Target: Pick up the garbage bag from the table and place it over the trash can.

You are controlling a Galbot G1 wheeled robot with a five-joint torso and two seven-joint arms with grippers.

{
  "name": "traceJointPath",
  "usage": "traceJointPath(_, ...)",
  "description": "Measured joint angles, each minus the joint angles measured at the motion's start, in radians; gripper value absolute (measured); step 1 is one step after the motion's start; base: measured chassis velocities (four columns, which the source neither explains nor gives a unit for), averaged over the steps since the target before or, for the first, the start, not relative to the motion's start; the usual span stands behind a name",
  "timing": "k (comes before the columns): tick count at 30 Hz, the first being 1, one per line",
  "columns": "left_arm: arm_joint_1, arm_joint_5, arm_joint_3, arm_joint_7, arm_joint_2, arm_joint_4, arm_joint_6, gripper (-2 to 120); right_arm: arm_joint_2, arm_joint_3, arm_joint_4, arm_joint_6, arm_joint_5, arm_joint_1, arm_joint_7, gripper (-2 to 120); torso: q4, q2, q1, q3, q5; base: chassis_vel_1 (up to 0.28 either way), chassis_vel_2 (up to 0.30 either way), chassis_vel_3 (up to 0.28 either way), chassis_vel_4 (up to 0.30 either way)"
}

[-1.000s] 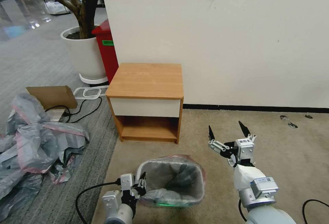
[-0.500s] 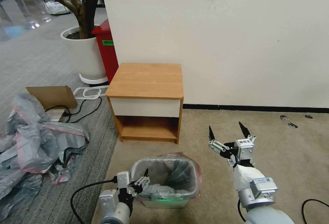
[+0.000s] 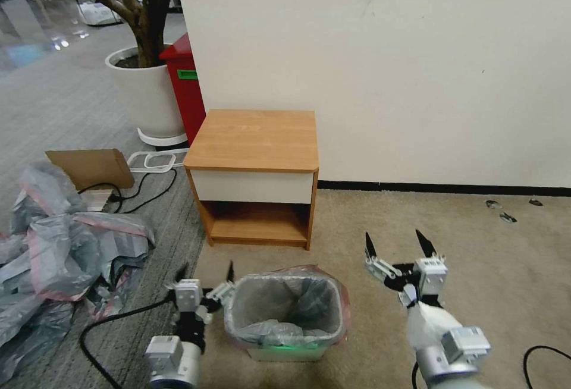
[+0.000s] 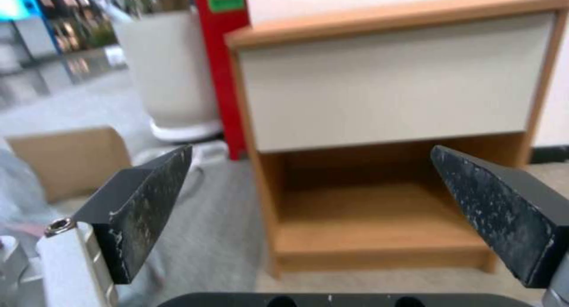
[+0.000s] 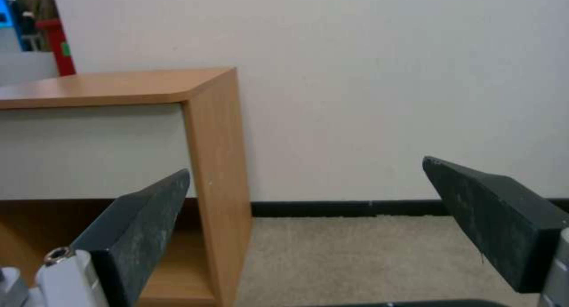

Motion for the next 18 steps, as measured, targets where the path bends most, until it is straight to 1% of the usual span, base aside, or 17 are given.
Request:
traceJointPath(1,0.0,0.0,0.0,0.0,0.0,0.0,0.0,100,0.0,0.0,0.0,0.0,0.0,0.0,0.0,100,0.0,0.0,0.0,0.0,0.0,0.0,0.0,0.0,0.0)
traceJointPath(3,0.06,0.001,-0.086,0.057,-0.02,-0.035,-0.038,100,0.018,0.014,-0.04,0.122,-0.011,-0.043,0.0,100,0.0,0.0,0.0,0.0,0.0002,0.0,0.0,0.0,0.0)
traceJointPath(4,0.06,0.001,-0.086,0.057,-0.02,-0.035,-0.038,100,0.018,0.014,-0.04,0.122,-0.011,-0.043,0.0,100,0.0,0.0,0.0,0.0,0.0002,0.0,0.0,0.0,0.0)
traceJointPath(6,0.112,0.001,-0.129,0.084,-0.032,-0.06,-0.06,100,0.028,0.016,-0.065,0.187,-0.018,-0.064,0.001,100,0.0001,0.0,0.0,0.0,0.0002,0.0,0.0,0.0,0.0)
traceJointPath(8,0.141,0.003,-0.138,0.085,-0.032,-0.077,-0.064,100,0.031,0.016,-0.075,0.205,-0.029,-0.071,0.009,100,0.0001,0.0,0.0,0.0,0.0005,0.0,0.0,0.0,0.0)
traceJointPath(18,0.147,0.003,-0.138,0.085,-0.031,-0.082,-0.062,100,0.032,0.015,-0.077,0.207,-0.035,-0.07,0.015,100,0.0,0.0,0.0,0.0,0.0001,0.0,0.0,0.0,0.0)
